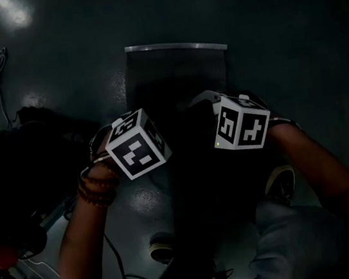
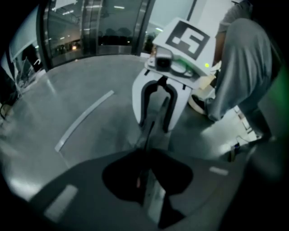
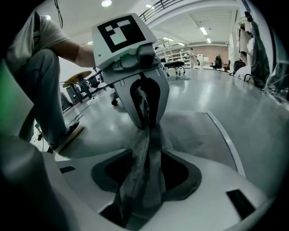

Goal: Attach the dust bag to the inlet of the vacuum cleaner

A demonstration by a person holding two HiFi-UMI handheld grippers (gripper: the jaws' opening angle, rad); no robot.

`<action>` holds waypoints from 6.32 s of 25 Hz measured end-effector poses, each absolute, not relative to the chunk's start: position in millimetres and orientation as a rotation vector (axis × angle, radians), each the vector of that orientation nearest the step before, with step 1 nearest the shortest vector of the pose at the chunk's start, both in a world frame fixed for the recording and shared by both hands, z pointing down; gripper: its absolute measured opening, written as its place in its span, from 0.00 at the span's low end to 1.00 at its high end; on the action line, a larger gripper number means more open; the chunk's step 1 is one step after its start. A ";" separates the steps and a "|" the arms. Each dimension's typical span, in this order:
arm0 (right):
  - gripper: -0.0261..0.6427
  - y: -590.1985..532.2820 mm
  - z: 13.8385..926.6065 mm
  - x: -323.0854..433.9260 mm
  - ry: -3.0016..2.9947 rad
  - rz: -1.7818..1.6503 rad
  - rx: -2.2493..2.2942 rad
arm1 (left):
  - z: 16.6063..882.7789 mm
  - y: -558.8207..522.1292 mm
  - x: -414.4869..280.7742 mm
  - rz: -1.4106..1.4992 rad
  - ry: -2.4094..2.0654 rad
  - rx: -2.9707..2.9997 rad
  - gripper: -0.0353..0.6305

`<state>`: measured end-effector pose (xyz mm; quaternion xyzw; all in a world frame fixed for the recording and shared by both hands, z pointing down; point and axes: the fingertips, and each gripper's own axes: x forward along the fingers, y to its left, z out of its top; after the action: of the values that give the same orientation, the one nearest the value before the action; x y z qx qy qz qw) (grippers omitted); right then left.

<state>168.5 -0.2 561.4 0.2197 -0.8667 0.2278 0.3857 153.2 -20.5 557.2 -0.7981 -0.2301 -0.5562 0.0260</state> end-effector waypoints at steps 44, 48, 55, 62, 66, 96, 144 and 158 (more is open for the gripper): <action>0.09 35.9 346.5 76.6 -2.289 -0.223 0.351 | 348.3 30.6 58.5 -1.189 0.102 -2.471 0.11; 0.09 35.9 308.9 51.1 -2.279 -0.337 0.276 | 312.8 32.8 32.4 -1.143 0.214 -2.519 0.11; 0.09 31.8 249.7 4.4 -2.231 -0.505 0.119 | 257.5 37.2 -15.2 -1.126 0.351 -2.626 0.10; 0.09 0.3 208.9 -48.5 -2.191 -0.623 0.042 | 213.1 10.3 -71.9 -1.245 0.590 -2.609 0.10; 0.09 -24.5 204.0 -70.7 -2.173 -0.603 0.014 | 207.5 -15.6 -92.8 -1.299 0.710 -2.630 0.10; 0.09 -57.5 226.4 -80.7 -2.226 -0.633 -0.006 | 226.4 -48.2 -103.8 -1.347 0.794 -2.638 0.10; 0.11 -81.7 224.9 -82.3 -2.167 -0.642 -0.015 | 223.6 -64.6 -105.9 -1.314 0.758 -2.747 0.10; 0.12 -84.4 224.3 -81.7 -2.230 -0.606 0.002 | 220.9 -68.1 -104.5 -1.344 0.709 -2.722 0.10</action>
<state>-81.7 -84.4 224.3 0.0007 -0.8830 -0.2401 0.4034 -104.5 -68.1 220.9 -0.8731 0.2275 -0.4310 0.0122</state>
